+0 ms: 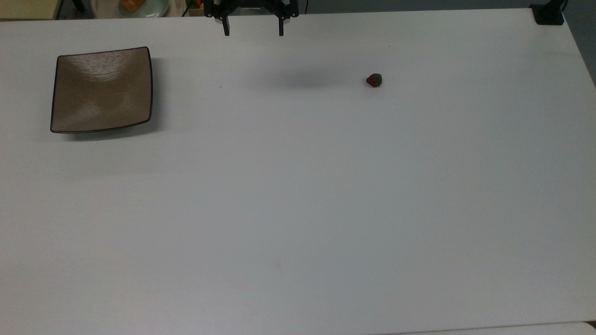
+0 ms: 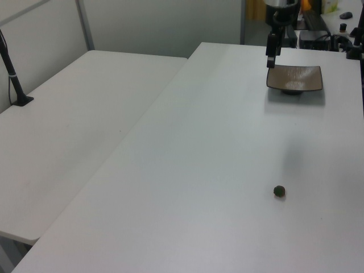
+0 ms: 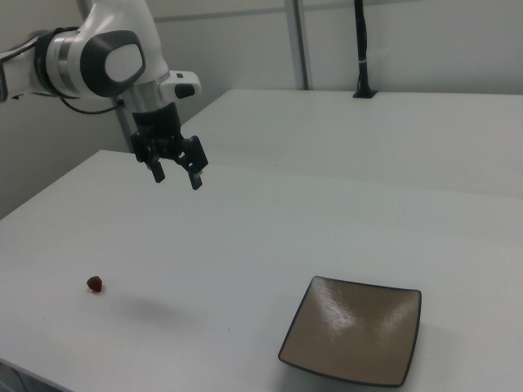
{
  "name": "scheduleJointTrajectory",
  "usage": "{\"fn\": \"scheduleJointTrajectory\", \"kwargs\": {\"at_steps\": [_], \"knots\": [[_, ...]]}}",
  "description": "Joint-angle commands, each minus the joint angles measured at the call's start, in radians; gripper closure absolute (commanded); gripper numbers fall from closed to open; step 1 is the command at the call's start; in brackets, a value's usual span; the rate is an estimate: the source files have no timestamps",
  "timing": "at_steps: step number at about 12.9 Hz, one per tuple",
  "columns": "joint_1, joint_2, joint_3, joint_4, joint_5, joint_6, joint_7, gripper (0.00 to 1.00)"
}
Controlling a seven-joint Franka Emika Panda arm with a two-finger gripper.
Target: Strawberries on a ceramic plate
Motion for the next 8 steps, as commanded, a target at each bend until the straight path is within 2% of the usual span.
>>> {"fn": "scheduleJointTrajectory", "kwargs": {"at_steps": [1,8], "knots": [[-0.017,-0.008,0.002,-0.01,0.003,0.016,-0.035,0.0],[-0.011,-0.012,-0.018,-0.009,0.003,0.008,-0.037,0.0]]}}
